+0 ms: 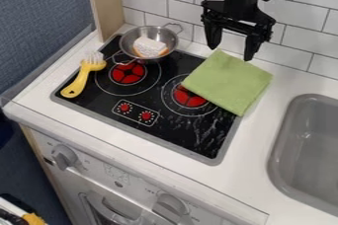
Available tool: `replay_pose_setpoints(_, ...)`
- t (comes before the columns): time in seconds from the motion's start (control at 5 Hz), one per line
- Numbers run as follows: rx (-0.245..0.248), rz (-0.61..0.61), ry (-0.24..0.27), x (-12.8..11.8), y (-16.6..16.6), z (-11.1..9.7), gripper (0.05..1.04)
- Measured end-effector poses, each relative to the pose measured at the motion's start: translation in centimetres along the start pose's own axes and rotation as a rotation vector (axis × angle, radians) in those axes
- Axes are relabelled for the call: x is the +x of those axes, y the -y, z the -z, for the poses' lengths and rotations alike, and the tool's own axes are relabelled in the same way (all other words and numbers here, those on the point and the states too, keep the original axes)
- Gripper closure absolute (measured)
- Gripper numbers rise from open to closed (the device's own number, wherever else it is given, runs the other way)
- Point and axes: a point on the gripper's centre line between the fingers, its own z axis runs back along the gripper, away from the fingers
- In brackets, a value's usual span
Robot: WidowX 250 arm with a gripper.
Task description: Move the yellow brush on top of the green cloth
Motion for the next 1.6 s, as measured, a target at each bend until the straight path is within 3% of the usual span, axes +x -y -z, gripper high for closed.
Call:
replay_pose_setpoints(0.2,-0.005,-0.001,-0.04,-0.7,0.1,1.4,0.085)
replay_pose_setpoints(0.4,-0.048,0.002,-0.038,-2.8,-2.0,1.0,0.085)
replay_pose_setpoints(0.6,-0.031,-0.042,0.07,-6.7,-7.6,-2.8,0.085)
replay_pose_setpoints(0.8,0.012,-0.087,0.09,-11.0,-11.3,-3.2,0.085)
replay_pose_setpoints(1.0,0.099,-0.117,0.077,-13.1,-16.3,-3.6,0.085)
replay_pose_setpoints(1.2,0.126,-0.143,-0.008,-13.4,-20.3,-1.9,0.085)
replay_pose_setpoints(1.4,0.183,-0.119,-0.109,-13.1,-25.5,-0.2,0.085)
replay_pose_setpoints(1.6,0.176,-0.147,-0.191,-14.0,-25.7,1.9,0.084)
